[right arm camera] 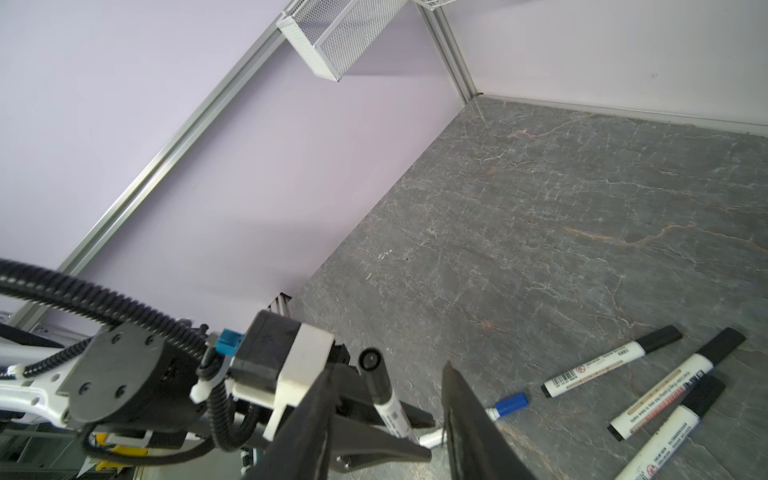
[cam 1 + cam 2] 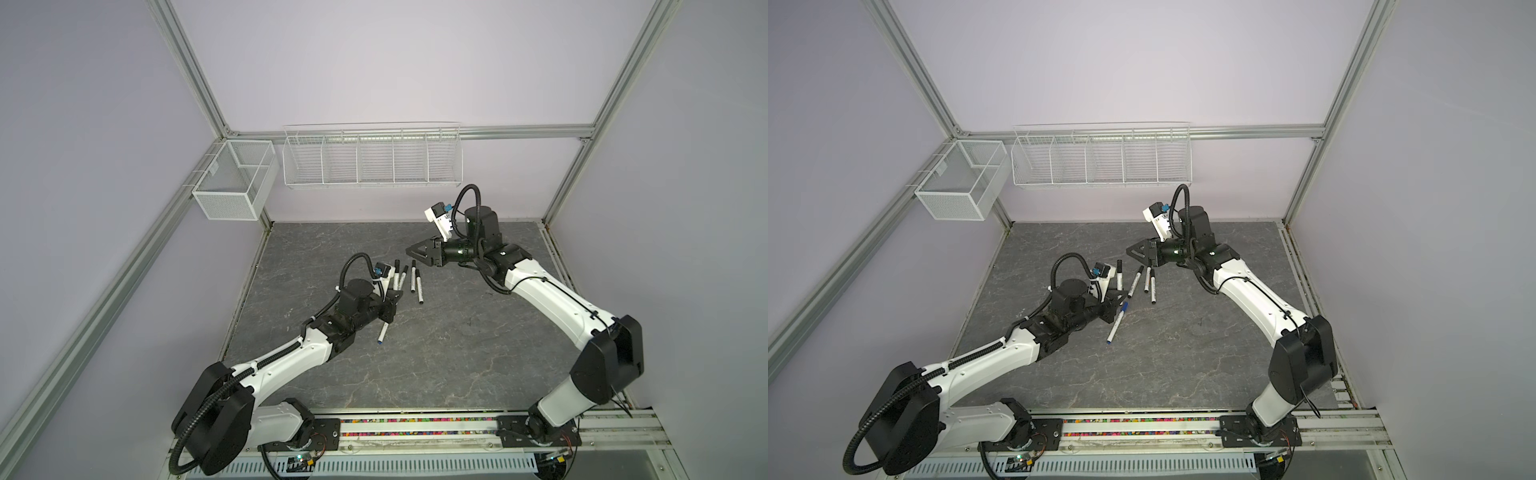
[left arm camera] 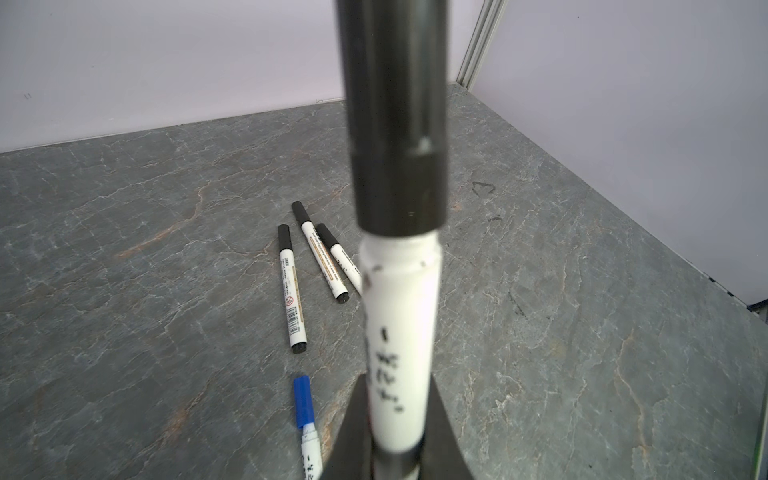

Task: Insert the pens into the pen caps
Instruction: 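Lower the black cap onto the marker tip with the right gripper, then press the black cap down onto the marker with the right gripper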

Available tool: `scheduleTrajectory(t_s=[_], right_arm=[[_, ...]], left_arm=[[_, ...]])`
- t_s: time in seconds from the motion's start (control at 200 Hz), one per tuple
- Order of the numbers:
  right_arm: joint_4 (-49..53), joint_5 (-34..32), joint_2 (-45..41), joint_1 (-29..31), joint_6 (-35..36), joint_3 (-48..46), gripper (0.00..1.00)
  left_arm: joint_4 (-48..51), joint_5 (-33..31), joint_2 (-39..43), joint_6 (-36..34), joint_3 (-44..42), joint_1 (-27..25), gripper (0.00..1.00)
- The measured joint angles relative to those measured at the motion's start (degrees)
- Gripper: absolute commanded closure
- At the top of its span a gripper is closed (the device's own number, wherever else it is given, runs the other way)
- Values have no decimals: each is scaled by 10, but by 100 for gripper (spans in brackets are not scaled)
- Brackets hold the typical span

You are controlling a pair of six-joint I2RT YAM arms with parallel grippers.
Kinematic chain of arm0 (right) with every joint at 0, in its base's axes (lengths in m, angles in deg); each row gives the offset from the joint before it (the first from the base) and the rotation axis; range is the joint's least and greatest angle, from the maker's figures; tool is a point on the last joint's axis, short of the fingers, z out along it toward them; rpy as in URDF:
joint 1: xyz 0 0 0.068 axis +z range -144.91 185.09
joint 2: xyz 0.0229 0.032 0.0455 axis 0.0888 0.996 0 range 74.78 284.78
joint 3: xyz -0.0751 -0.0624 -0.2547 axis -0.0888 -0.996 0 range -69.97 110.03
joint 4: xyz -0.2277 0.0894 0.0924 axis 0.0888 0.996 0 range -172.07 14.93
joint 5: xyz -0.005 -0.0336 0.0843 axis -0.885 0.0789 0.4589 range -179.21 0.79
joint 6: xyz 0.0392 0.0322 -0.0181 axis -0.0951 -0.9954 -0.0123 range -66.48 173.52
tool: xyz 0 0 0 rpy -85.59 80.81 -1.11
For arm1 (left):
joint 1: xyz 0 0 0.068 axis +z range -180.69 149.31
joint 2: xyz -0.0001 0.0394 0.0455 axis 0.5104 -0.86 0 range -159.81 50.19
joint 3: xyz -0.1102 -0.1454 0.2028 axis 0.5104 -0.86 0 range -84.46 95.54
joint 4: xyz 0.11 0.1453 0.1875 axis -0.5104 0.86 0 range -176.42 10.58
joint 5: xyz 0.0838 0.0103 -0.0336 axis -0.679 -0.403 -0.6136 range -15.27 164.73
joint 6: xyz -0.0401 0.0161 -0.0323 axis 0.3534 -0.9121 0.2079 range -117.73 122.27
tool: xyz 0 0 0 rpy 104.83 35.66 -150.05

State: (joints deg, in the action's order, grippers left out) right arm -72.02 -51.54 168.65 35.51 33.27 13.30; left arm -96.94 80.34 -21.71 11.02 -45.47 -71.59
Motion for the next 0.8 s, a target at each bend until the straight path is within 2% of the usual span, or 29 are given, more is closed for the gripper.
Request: scheduleTrajectory(t_s=[0.175,0.465,0.8], right_arm=[[1,-2,33,25,-4,10,58],[2,-6,37,38,-14,7,78],[19,-8,37,38,-9,-5,82]], left_arm=[[0,0,0,6,0,-6,100],[-3,0,0,17,-4,-9,100],[21,0,0,16,-4,-11,100]])
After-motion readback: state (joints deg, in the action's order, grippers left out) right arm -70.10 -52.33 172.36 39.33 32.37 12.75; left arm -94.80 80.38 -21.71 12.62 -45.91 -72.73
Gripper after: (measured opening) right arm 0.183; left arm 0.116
